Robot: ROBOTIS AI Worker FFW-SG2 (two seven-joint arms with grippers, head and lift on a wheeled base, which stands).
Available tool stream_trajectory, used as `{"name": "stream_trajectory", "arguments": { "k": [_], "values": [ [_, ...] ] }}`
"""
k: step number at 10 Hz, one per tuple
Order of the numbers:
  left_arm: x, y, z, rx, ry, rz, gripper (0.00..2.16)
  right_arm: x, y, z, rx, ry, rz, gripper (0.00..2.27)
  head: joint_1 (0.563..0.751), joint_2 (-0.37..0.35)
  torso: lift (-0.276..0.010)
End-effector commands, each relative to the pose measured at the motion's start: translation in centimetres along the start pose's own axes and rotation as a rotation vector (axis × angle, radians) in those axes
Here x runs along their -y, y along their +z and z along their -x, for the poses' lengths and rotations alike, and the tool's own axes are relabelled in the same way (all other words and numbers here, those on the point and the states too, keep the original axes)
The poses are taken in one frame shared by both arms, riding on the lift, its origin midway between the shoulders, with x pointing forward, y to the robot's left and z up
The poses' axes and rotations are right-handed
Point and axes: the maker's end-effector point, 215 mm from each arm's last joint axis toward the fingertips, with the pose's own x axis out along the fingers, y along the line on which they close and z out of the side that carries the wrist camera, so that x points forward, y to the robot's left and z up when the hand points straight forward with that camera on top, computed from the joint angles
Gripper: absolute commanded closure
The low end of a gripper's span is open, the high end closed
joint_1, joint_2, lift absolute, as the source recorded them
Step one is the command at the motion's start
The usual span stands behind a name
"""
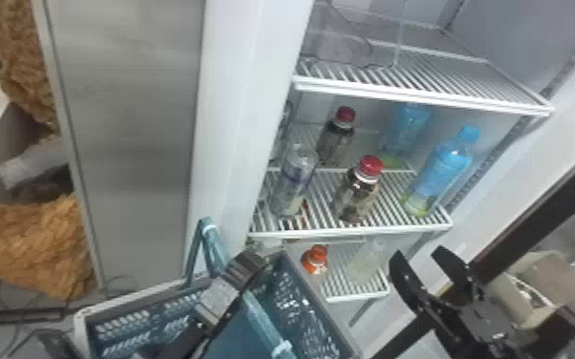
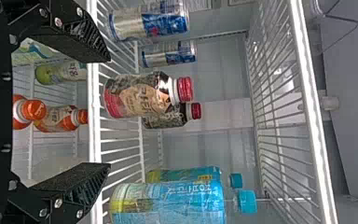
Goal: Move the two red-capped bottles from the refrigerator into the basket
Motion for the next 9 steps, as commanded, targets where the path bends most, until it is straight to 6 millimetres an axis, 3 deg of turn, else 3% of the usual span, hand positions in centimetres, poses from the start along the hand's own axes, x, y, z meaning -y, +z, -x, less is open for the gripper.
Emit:
{"name": "stream_trajectory", "arguments": {
  "k": [1,9],
  "values": [
    [0.0,0.0,-0.1,-0.003,-0.001,-0.001,1.20,0.2,0.1,-1.1,0.017,-0.003,-0.010,0.23,0.695,-0.350,0.000],
    [0.0,0.1,0.0,-0.004,0.000,-0.001,1.20,-0.5,0.8,-6.1,0.043,-0.005,0.005,0.22,0.695,-0.350,0.000]
  ]
}}
